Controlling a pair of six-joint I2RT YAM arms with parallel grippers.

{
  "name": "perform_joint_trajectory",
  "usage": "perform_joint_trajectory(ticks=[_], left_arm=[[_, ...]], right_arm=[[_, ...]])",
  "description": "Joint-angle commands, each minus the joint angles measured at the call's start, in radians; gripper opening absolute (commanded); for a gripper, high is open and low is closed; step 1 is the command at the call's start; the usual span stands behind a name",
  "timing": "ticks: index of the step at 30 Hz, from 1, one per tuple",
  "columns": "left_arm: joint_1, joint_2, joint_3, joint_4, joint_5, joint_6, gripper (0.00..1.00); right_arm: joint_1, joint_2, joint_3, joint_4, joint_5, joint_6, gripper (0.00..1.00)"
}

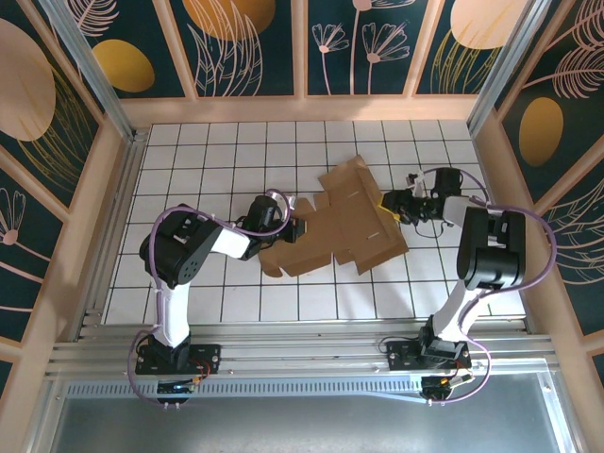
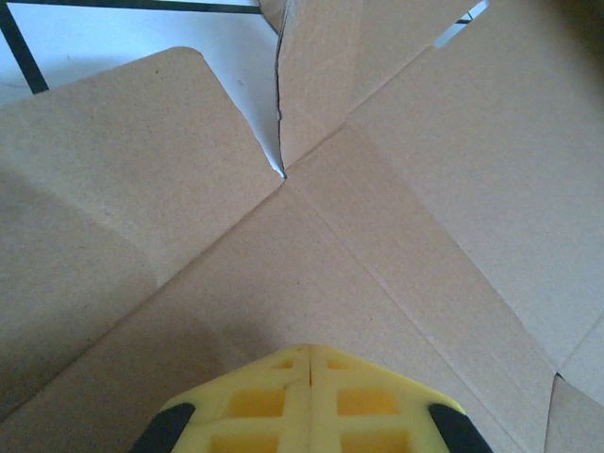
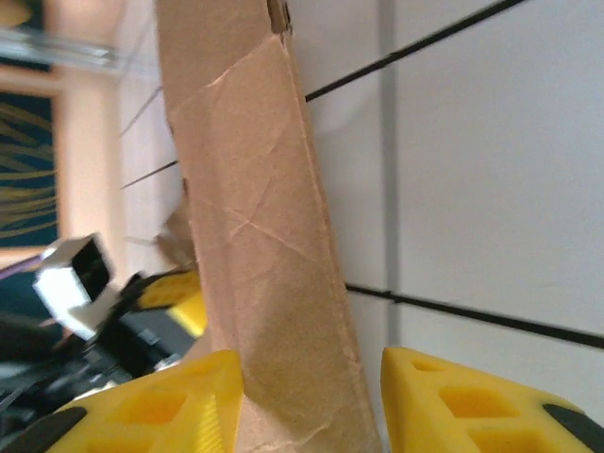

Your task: Fold the paper box

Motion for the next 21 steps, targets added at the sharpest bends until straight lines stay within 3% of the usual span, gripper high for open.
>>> perform_joint_trajectory(ticks=[1,5,12,21], left_arm=[[-0.015,0.066,-0.029,-0.095,0.022,-0.001,0.00],[-0.015,0.067,-0.027,-0.092,0.022,-0.006,0.00],[-0.015,0.065,-0.027,-0.082,0.019,-0.008,0.00],[-0.014,0.036,0.011,-0.049,-0.023,0.057,0.16]], right_arm=[[0.029,-0.073,-0.058,0.135,-0.172,0.142,0.40],[0.058,-0.118,-0.125,0.340,-0.208,0.307,0.39],[0.139,-0.170,-0.152,0.400,-0.146,0.388,0.43],[0.227,-0.199,-0.179,0.462,-0.054,0.461,0.37]])
